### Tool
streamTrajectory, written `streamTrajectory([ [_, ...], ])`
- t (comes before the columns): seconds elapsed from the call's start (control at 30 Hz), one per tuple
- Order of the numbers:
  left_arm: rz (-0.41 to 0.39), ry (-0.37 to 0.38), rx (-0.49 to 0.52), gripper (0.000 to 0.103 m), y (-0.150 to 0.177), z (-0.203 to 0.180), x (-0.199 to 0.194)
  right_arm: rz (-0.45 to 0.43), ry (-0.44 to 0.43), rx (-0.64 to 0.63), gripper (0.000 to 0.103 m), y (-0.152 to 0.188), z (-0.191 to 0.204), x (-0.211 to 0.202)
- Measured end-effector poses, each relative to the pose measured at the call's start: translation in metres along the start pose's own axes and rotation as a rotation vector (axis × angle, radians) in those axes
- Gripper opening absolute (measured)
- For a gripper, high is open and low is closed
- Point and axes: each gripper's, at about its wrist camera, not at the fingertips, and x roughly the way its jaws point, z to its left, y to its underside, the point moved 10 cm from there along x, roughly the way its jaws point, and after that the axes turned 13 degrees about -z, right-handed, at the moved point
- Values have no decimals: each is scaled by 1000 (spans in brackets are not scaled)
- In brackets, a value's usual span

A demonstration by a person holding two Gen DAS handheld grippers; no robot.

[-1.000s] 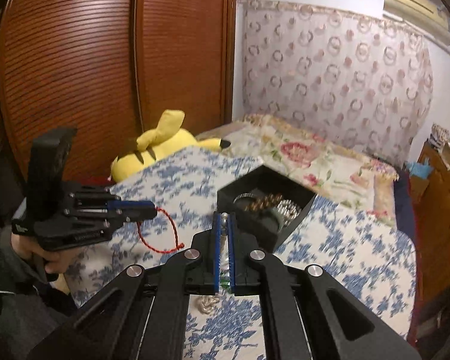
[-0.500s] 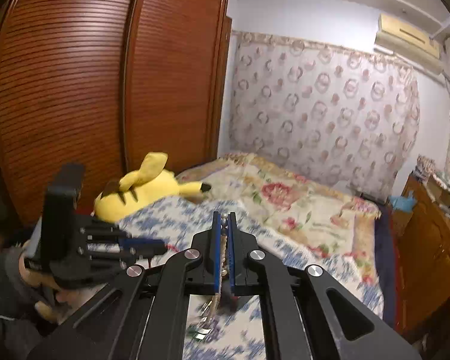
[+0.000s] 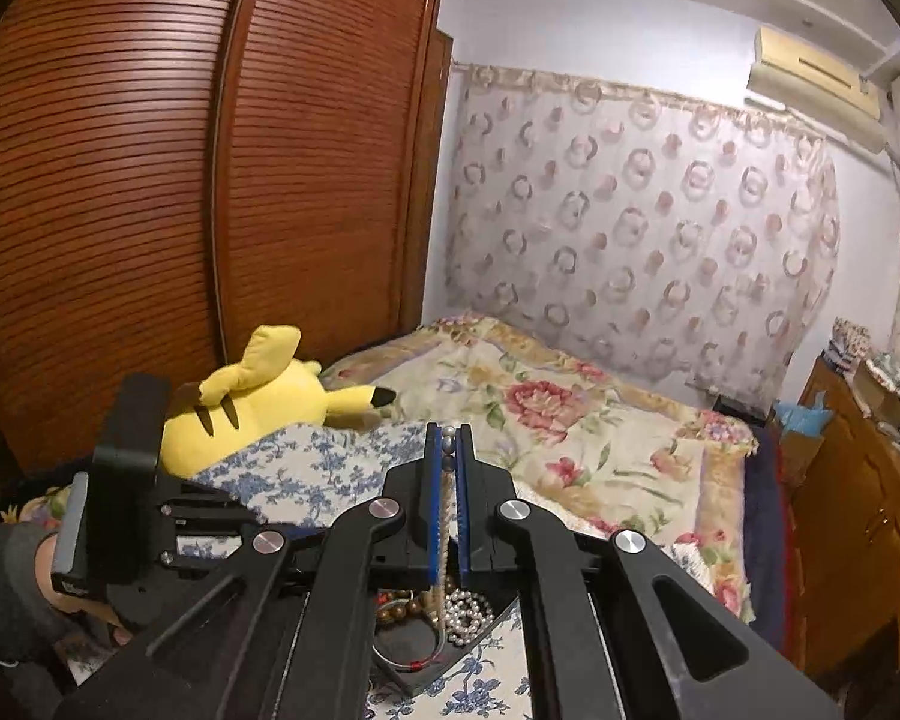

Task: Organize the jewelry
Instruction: 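Lift the pearl necklace with the right gripper and carry both items over the box, then open both grippers to drop the red bracelet and pearl necklace into the box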

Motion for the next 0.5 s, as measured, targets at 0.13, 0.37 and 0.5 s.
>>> streamTrajectory([
  [0.13,28,-8,-2,6,5,6,17,31,-25,14,5,21,0,15],
  [0.37,73,-24,-3,6,11,15,46,117,-69,58,5,68,0,42],
  [0.5,84,-24,-6,6,9,16,55,169,-81,81,5,94,1,54],
])
